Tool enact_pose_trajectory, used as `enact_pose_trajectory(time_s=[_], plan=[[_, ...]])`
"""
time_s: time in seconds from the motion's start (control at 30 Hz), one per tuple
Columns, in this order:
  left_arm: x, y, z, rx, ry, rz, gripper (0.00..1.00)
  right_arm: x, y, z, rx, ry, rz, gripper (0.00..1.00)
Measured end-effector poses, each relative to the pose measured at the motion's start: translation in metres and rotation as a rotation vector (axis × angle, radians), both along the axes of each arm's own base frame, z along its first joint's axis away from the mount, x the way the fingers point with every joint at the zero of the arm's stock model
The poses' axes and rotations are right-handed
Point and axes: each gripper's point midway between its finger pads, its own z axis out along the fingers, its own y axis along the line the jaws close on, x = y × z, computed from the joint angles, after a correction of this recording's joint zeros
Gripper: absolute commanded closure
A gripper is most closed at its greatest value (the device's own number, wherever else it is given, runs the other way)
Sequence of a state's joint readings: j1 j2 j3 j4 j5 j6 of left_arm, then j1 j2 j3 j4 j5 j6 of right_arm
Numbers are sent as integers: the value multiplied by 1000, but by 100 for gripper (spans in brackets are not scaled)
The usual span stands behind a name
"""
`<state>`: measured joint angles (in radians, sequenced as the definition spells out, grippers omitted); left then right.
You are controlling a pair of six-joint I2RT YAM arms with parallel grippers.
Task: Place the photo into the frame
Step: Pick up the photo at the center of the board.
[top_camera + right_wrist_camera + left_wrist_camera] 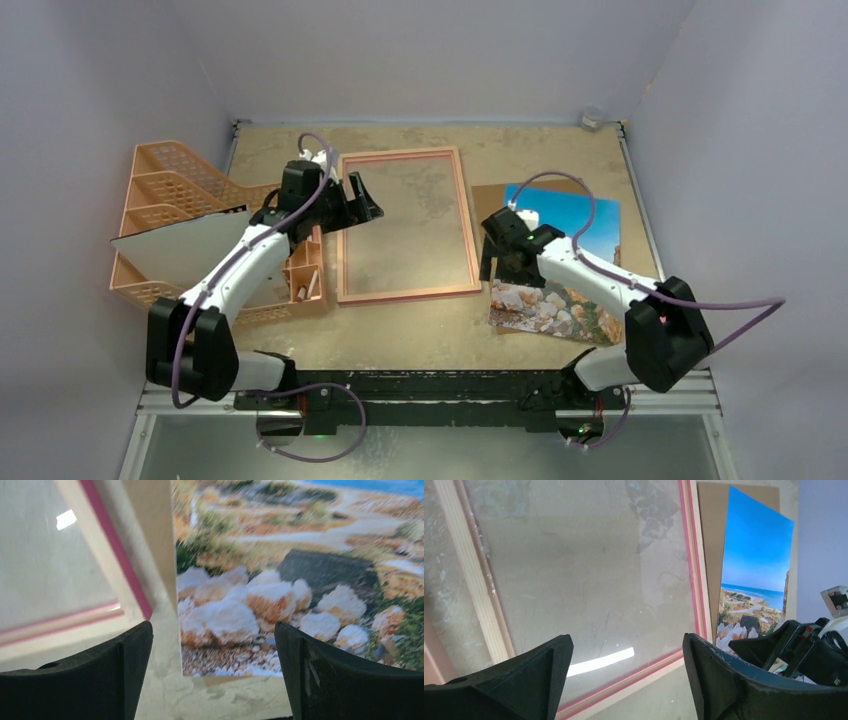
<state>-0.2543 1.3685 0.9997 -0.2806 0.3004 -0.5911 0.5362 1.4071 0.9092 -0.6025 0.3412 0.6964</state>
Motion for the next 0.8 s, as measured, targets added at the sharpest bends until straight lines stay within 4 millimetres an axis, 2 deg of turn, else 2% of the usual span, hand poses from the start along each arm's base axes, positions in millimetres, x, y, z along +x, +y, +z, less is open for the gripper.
enact_pose_trajectory(time_s=[0.17, 0.3, 0.43, 0.63, 0.8], plan=[[-19, 10, 2, 22, 5, 25, 16, -35, 25, -4, -45, 43, 73, 9], [-25, 19, 13, 39, -23, 57, 16, -63, 36, -18, -156, 103, 119, 10], [-31, 24, 18, 52, -29, 77, 16, -84, 40, -33, -317, 169, 141, 17], [-41, 30, 11, 67, -16, 90, 16, -87, 49, -32, -470, 152, 148, 29], [-44, 33, -1, 77, 12, 109, 16, -81, 40, -32, -580, 139, 159, 35]])
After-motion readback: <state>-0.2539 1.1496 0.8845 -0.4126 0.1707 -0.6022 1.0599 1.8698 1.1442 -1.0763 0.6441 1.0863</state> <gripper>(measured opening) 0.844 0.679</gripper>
